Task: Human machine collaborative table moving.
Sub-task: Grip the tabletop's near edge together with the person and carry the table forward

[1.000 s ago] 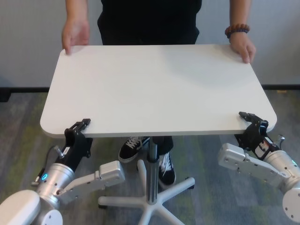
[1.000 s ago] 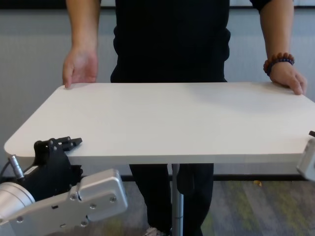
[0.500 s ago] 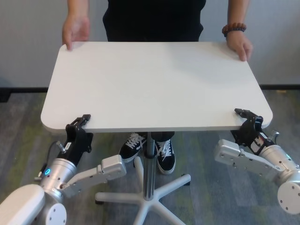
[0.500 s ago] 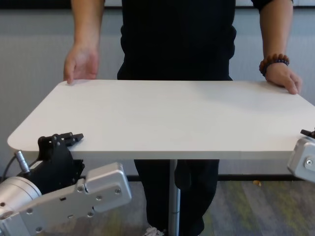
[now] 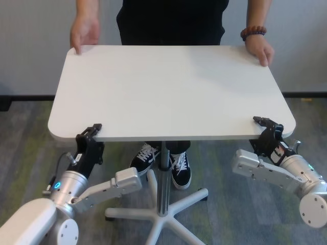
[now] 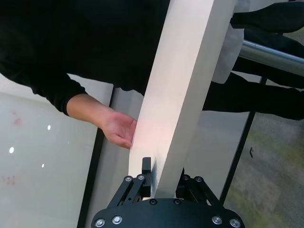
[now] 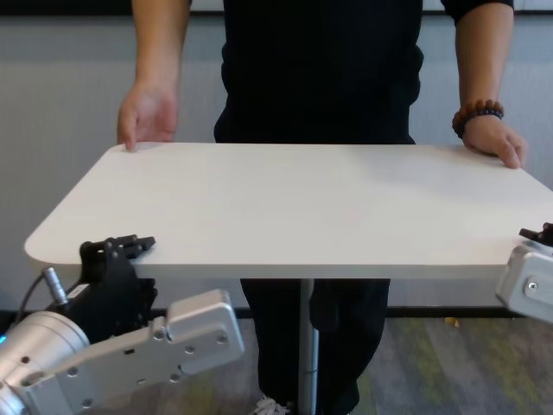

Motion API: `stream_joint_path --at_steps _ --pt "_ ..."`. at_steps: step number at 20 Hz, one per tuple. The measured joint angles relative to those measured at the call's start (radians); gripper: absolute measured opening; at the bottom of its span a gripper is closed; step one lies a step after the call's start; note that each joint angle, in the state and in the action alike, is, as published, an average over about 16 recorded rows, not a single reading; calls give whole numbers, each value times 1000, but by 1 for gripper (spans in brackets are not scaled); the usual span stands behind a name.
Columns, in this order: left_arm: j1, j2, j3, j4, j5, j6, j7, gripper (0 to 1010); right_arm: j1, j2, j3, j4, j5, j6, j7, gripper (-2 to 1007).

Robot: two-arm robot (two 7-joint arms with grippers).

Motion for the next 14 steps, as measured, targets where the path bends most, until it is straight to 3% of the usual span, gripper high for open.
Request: stream_joint_path --at_steps 14 --pt "-56 -34 26 66 13 9 27 286 73 -14 -24 108 13 -44 -29 339"
